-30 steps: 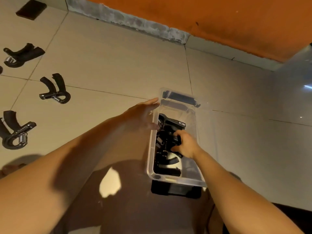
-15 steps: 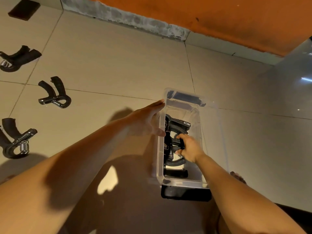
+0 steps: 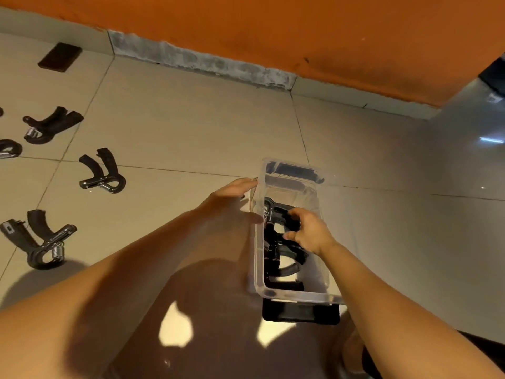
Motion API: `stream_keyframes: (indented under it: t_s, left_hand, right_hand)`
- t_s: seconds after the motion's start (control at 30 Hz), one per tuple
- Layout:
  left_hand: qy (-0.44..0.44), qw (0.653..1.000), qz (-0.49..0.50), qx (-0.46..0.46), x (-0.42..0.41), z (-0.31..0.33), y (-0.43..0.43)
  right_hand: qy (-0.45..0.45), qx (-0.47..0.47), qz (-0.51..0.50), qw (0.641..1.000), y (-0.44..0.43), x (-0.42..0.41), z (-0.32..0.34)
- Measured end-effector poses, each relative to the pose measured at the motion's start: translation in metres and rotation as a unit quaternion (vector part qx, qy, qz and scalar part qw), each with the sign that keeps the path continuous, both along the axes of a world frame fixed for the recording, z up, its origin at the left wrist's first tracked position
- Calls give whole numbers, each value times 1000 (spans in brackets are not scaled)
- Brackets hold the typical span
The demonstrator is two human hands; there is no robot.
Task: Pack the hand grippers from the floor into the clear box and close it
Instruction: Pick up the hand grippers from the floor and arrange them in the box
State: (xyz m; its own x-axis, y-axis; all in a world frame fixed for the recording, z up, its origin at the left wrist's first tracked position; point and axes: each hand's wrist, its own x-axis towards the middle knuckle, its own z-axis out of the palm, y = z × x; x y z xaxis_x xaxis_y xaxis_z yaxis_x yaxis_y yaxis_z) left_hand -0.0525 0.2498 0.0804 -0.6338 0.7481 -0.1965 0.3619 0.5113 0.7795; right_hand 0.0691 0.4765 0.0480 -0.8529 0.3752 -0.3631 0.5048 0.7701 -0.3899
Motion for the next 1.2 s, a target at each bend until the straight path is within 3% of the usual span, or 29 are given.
stream_keyframes:
  t_s: [0.3, 0.47, 0.6, 0.87, 1.2]
  left_hand:
    - [144, 983, 6, -115, -23, 118, -76]
    - [206, 952, -12, -225, -47, 187, -144]
    - [222, 935, -12, -275, -65, 201, -196]
    - [157, 918, -67, -358, -111, 130, -323]
    - [69, 963, 4, -262, -149, -47, -422]
  right_hand:
    - [199, 28, 56, 978, -82, -57, 123]
    - [226, -7, 117, 967, -158, -89, 158]
    - [208, -38, 173, 962, -223, -112, 153]
    - [150, -49, 239, 958, -323, -175, 82]
    - [11, -9, 270, 963, -354, -255, -50]
